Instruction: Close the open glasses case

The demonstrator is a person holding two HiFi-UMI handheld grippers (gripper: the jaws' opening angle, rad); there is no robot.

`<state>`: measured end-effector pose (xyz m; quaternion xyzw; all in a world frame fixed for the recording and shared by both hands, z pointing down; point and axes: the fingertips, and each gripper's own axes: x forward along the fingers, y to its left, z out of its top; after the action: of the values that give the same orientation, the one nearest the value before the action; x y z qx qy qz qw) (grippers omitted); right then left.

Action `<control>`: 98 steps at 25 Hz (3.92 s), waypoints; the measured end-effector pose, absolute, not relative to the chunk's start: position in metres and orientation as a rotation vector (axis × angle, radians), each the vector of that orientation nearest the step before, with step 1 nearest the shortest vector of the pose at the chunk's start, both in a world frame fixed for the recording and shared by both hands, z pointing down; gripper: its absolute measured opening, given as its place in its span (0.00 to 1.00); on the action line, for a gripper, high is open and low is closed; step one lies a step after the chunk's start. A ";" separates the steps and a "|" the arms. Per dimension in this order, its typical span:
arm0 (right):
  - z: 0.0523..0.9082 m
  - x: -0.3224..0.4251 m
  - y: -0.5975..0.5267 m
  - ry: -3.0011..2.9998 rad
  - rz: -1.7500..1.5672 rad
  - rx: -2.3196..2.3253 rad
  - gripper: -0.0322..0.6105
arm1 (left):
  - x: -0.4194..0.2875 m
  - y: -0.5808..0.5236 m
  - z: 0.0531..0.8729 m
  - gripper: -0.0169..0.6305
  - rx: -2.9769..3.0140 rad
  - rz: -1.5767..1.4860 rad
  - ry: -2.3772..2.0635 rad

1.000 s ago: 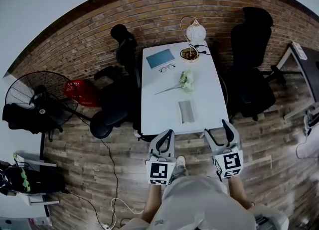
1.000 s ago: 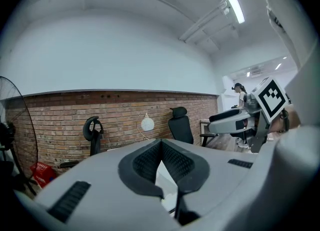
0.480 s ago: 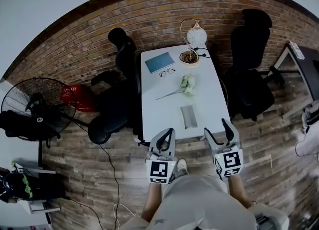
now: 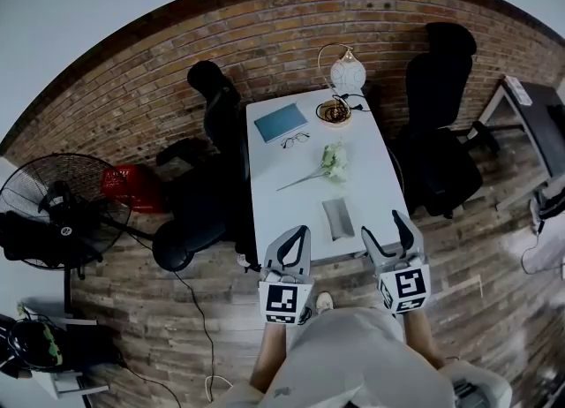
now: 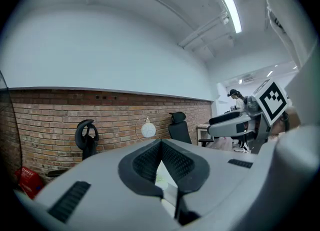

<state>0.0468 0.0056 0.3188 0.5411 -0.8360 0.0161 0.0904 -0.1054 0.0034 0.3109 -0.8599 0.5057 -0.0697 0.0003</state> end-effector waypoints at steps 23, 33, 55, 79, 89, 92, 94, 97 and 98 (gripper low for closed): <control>0.347 0.042 -0.021 -2.392 0.124 1.684 0.53 | -0.104 -0.036 0.341 0.03 -2.812 -0.214 1.511; 0.356 0.040 -0.053 -2.427 0.138 1.642 0.53 | -0.101 -0.061 0.348 0.03 -2.796 -0.219 1.559; 0.403 0.049 -0.131 -2.416 0.198 1.514 0.53 | -0.082 -0.136 0.381 0.03 -2.794 -0.279 1.657; 0.492 0.074 -0.139 -2.307 0.354 1.485 0.50 | -0.045 -0.146 0.475 0.03 -2.923 -0.480 1.598; 0.525 0.078 -0.144 -2.282 0.396 1.460 0.50 | -0.031 -0.144 0.515 0.03 -2.975 -0.577 1.577; 0.535 0.077 -0.143 -2.274 0.407 1.452 0.50 | -0.027 -0.143 0.527 0.03 -2.989 -0.606 1.564; 0.542 0.078 -0.142 -2.268 0.416 1.449 0.50 | -0.024 -0.143 0.535 0.03 -3.000 -0.623 1.556; 0.555 0.077 -0.141 -2.252 0.431 1.446 0.50 | -0.021 -0.141 0.550 0.03 -3.021 -0.650 1.542; 0.558 0.077 -0.141 -2.248 0.436 1.445 0.50 | -0.020 -0.141 0.555 0.03 -3.026 -0.660 1.538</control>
<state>0.0772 -0.1413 0.5583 0.5212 -0.8107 0.1571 0.2152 -0.0198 -0.1409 0.5547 -0.8641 0.4392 -0.1885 -0.1578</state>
